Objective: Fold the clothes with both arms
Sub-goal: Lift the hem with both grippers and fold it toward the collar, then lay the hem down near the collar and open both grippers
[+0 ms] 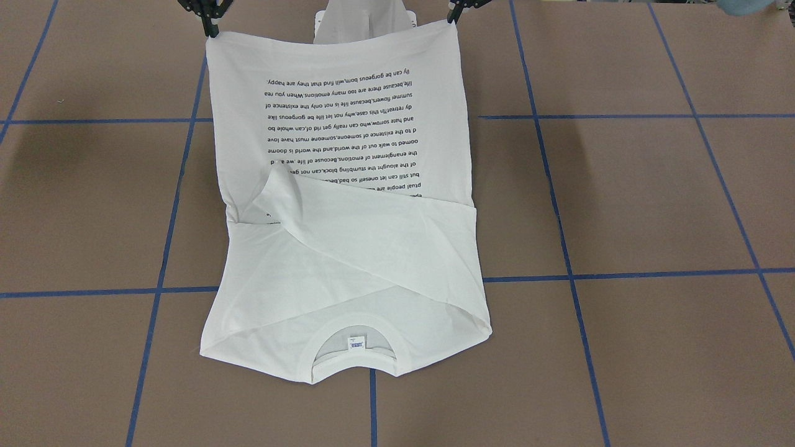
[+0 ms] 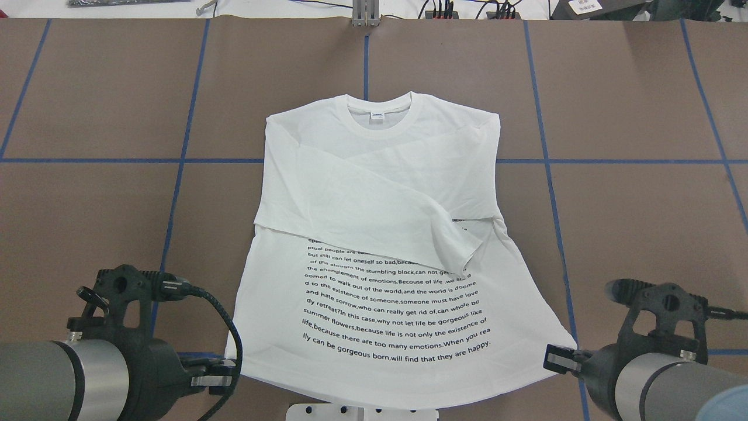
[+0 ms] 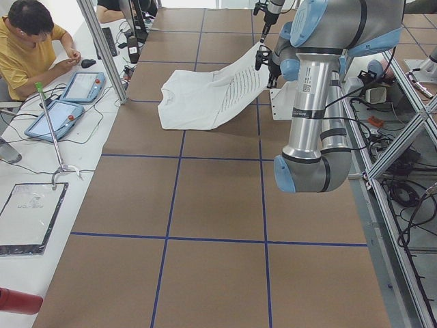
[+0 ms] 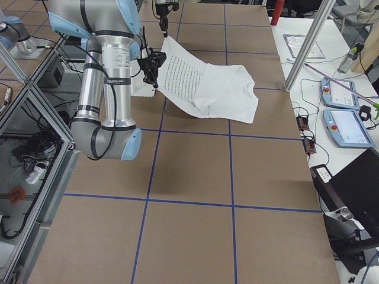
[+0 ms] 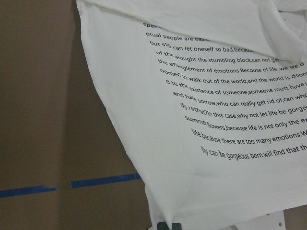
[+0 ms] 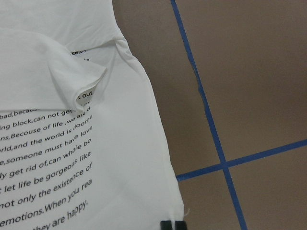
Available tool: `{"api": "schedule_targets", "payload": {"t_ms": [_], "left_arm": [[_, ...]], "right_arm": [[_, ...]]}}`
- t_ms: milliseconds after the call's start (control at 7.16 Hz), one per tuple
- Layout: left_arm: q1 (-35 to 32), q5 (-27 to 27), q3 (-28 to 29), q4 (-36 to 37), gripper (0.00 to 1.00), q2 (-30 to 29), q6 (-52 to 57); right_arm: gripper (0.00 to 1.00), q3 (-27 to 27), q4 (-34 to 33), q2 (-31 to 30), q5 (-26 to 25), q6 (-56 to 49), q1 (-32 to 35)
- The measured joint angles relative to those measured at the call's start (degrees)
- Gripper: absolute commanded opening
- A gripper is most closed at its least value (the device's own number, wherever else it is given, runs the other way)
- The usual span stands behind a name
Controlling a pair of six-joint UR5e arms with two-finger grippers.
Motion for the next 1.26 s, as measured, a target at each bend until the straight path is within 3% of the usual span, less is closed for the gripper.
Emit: {"api": "schedule_targets", "payload": {"t_ms": [279, 558, 977, 1256], "left_arm": [[-5.2, -1.9, 2.1, 5.3, 0.0, -5.7, 5.8], [-13.2, -2.1, 7.7, 5.9, 0.0, -8.4, 12.2], [-24.0, -1.9, 20.4, 3.7, 0.0, -14.6, 18.4], [-28.2, -1.8, 31.6, -5.5, 0.0, -16.2, 21.1]], "right_arm": [[0.0, -2.9, -5.5, 8.8, 2.9, -7.4, 8.2], [0.0, -9.9, -5.7, 14.9, 7.6, -17.5, 20.9], [0.0, -25.1, 2.4, 20.2, 11.4, -27.6, 35.4], [0.0, -35.6, 12.2, 21.0, 11.8, -30.0, 39.1]]}}
